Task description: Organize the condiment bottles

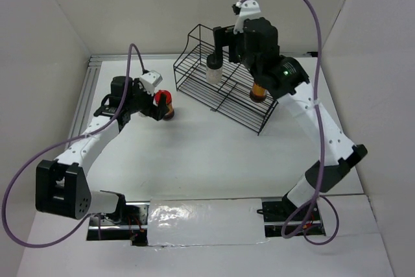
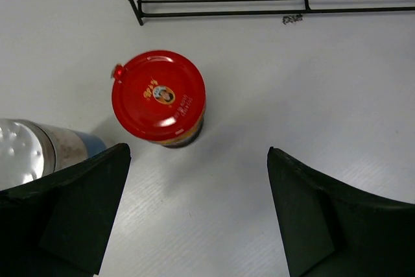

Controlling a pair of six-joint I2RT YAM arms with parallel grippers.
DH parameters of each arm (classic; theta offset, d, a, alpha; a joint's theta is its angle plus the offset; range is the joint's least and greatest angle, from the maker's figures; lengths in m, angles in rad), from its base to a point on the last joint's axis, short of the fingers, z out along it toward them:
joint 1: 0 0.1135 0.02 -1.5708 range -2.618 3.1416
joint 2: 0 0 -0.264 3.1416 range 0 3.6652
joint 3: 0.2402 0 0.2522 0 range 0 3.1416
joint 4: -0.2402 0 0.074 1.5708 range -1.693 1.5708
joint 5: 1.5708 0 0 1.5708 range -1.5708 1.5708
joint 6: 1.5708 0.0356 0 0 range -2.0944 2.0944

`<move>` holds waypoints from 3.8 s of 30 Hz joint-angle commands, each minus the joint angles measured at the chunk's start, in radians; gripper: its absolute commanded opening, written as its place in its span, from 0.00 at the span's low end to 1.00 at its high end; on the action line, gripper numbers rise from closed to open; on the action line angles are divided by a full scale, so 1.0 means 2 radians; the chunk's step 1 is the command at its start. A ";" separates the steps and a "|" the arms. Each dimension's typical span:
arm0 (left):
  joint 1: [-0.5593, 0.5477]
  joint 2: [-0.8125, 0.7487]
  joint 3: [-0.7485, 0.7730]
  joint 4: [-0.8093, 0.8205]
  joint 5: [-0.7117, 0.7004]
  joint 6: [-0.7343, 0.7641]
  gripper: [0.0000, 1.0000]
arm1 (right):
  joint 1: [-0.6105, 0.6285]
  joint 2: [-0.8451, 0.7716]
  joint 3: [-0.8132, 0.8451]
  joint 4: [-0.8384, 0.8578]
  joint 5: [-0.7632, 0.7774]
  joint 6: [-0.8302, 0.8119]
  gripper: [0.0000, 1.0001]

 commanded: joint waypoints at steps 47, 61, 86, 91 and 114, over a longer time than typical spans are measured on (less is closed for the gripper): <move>-0.059 0.137 0.287 -0.153 0.018 0.034 0.00 | -0.041 -0.121 -0.146 -0.011 0.074 0.018 1.00; -0.182 0.222 0.585 -0.249 0.046 0.039 0.00 | -0.195 -0.203 -0.239 -0.023 0.014 0.056 1.00; -0.249 0.382 0.687 -0.145 -0.021 0.016 0.00 | -0.233 -0.221 -0.277 -0.026 -0.006 0.063 1.00; -0.254 0.397 0.688 -0.134 -0.043 0.023 0.00 | -0.233 -0.221 -0.274 -0.028 -0.006 0.061 1.00; -0.260 0.427 0.683 -0.132 -0.045 0.023 0.84 | -0.238 -0.217 -0.273 -0.026 -0.023 0.049 1.00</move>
